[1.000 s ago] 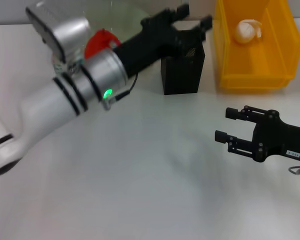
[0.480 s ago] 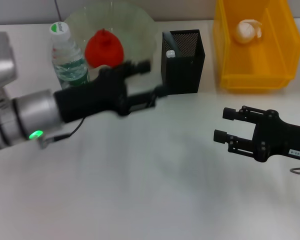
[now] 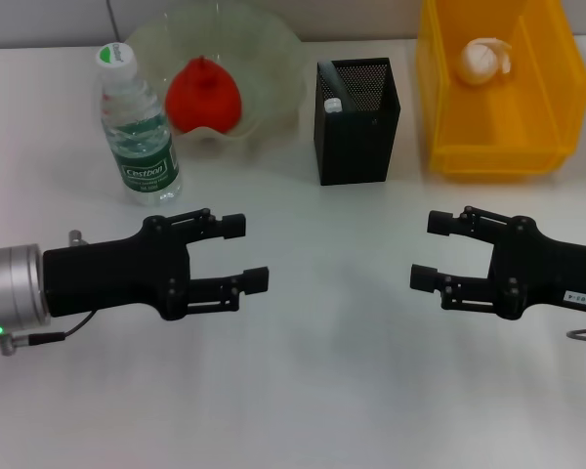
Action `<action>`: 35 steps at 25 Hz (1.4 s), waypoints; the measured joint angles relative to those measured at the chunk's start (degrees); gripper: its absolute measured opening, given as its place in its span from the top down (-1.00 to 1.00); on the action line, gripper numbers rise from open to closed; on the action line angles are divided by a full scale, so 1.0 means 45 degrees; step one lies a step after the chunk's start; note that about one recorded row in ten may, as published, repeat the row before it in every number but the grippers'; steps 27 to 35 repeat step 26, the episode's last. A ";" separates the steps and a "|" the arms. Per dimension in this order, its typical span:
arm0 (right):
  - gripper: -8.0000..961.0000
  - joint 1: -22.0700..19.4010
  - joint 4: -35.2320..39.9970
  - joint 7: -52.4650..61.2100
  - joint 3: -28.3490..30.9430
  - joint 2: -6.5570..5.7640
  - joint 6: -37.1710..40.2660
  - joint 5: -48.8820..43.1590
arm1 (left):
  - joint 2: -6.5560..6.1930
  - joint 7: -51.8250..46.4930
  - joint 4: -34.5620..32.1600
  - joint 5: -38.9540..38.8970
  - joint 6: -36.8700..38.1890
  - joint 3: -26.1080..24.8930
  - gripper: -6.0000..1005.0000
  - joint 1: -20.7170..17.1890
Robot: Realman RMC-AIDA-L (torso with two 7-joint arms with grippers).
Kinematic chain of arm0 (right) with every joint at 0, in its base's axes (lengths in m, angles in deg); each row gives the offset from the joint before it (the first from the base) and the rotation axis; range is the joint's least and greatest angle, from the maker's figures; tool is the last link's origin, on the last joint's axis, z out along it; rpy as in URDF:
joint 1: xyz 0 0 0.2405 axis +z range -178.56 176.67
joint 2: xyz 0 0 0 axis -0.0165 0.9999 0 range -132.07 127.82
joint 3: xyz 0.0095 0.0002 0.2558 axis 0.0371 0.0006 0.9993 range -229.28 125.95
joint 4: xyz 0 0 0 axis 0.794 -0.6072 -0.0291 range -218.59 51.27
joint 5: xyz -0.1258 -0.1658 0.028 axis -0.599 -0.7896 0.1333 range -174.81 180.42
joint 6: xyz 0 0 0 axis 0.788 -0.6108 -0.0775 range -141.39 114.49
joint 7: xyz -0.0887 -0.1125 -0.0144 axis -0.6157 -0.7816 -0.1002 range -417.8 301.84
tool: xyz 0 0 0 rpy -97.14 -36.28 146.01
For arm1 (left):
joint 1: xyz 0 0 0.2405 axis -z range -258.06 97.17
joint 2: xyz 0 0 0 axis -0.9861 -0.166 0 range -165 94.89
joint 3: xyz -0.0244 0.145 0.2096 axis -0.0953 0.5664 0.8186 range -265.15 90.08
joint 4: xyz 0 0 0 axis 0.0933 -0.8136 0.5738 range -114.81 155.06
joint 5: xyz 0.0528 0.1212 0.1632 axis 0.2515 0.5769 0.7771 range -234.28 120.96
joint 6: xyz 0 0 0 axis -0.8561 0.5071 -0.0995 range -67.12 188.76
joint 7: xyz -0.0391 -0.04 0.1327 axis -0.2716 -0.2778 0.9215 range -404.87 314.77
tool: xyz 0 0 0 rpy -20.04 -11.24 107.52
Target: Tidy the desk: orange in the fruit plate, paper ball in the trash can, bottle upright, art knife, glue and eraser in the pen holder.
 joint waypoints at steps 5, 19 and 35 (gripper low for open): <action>-0.70 0.0201 0.0234 0.0000 -0.0016 0.0029 0.0551 -0.0277 | -0.0106 0.0006 0.0010 0.0474 0.0161 -0.0236 -0.61 -0.0082; -0.73 0.0716 0.0126 0.0466 -0.0014 0.0060 0.0671 -0.1282 | -0.0195 -0.0405 0.0015 0.1750 0.0484 -0.0841 -0.61 0.0016; -0.73 0.0717 0.0102 0.0482 -0.0014 0.0061 0.0708 -0.1283 | -0.0202 -0.0520 0.0014 0.1869 0.0602 -0.0906 -0.61 0.0059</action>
